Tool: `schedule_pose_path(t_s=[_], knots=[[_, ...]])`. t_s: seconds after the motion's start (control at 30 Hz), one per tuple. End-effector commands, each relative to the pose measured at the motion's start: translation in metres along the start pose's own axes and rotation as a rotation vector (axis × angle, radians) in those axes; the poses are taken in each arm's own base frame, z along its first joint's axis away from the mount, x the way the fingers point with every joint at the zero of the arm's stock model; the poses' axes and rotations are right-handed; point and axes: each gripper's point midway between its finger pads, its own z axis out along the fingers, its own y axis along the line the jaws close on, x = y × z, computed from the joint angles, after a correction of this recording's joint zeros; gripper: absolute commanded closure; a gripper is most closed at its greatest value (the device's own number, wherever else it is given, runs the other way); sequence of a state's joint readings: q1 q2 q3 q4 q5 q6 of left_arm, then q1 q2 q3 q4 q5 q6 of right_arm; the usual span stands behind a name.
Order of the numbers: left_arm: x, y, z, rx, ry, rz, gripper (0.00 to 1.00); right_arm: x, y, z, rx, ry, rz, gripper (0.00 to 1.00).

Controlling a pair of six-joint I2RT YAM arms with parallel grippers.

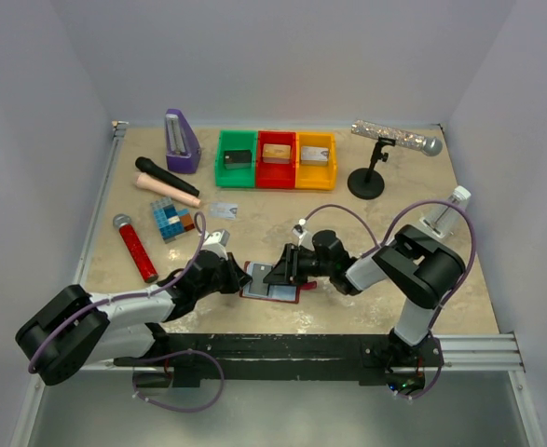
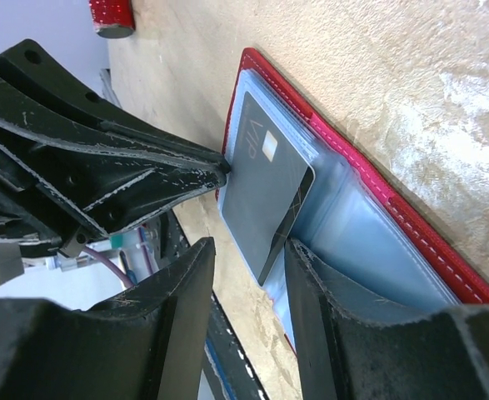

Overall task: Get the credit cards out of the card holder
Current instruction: Remove the credit card from the card holder.

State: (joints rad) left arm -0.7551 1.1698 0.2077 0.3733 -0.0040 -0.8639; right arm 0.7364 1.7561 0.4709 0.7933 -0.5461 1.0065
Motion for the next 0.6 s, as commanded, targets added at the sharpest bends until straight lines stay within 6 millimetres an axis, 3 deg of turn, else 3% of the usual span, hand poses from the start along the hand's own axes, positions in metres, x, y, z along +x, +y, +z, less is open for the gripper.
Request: schedule_pose_path(t_s=[0.0,0.4,0.57], knots=[[0.025,0.03,-0.003,-0.098,0.076,0.015,0.92,-0.007,0.018,0.0,-0.101,-0.036,-0.031,0.57],[0.027,0.027,-0.002,-0.078,0.077,0.008,0.91,-0.012,0.031,-0.001,-0.172,-0.055,-0.025,0.57],[0.03,0.015,-0.002,-0.014,0.098,0.002,0.91,-0.013,0.032,0.001,-0.166,-0.044,-0.019,0.57]])
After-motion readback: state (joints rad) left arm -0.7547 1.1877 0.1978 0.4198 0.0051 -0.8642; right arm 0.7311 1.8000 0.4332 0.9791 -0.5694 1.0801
